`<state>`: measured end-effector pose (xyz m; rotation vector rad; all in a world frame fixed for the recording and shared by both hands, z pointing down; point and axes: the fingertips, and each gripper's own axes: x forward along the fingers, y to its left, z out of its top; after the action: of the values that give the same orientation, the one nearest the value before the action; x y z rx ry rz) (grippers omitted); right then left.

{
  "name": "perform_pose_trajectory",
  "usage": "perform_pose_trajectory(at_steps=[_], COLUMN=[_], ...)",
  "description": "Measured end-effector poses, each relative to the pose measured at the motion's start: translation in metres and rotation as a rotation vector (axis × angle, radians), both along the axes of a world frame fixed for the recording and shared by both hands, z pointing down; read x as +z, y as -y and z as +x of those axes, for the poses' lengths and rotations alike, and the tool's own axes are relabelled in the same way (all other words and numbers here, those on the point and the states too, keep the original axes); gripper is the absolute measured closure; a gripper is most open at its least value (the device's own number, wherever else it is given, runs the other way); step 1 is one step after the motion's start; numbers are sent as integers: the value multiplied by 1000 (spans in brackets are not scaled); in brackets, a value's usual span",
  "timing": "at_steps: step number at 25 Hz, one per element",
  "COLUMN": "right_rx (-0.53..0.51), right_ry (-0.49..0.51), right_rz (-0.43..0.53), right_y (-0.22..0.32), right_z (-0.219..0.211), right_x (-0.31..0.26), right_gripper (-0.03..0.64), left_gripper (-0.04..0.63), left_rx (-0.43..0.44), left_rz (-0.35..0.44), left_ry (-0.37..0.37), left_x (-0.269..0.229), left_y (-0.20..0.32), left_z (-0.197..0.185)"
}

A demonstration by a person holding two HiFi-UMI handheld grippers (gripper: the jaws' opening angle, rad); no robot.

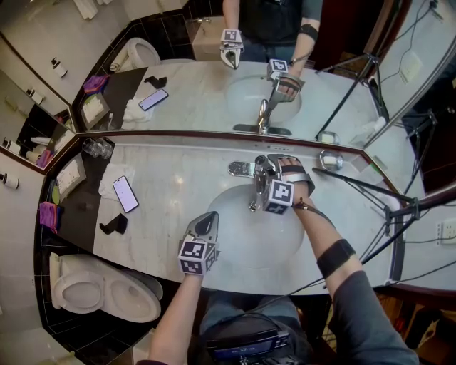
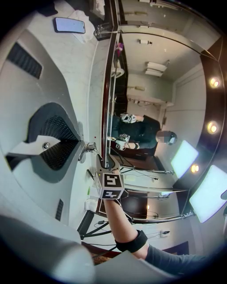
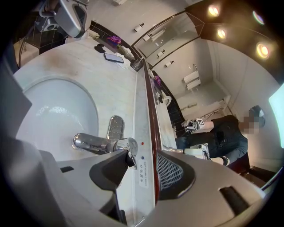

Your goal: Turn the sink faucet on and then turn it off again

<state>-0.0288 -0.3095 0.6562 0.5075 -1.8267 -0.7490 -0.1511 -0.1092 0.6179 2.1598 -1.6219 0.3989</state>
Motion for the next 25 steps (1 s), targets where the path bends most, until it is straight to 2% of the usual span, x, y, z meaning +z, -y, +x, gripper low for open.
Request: perform_pose_trajectory(at_steps=[11, 15, 20, 23, 25], right_rx=[31, 14, 41, 86, 137], right_ry=[-19, -42, -16, 40, 100], right_rz=[-13, 20, 17, 27, 33], right_y=[-5, -14, -33, -44, -52], right_z=[5, 11, 23, 33, 41], right_x=[1, 0, -13, -28, -42], right_gripper=[397, 399, 425, 504, 528], left_gripper=[607, 607, 607, 607, 607], left_rx=[-3, 0, 17, 31, 46], left_rz=[10, 16, 32, 42, 49], left_ry=[4, 5, 6, 5, 6], left_x=[-9, -14, -23, -30, -34], left_y=[-9, -13, -15, -16, -17], left_z=[-3, -4, -1, 2, 5])
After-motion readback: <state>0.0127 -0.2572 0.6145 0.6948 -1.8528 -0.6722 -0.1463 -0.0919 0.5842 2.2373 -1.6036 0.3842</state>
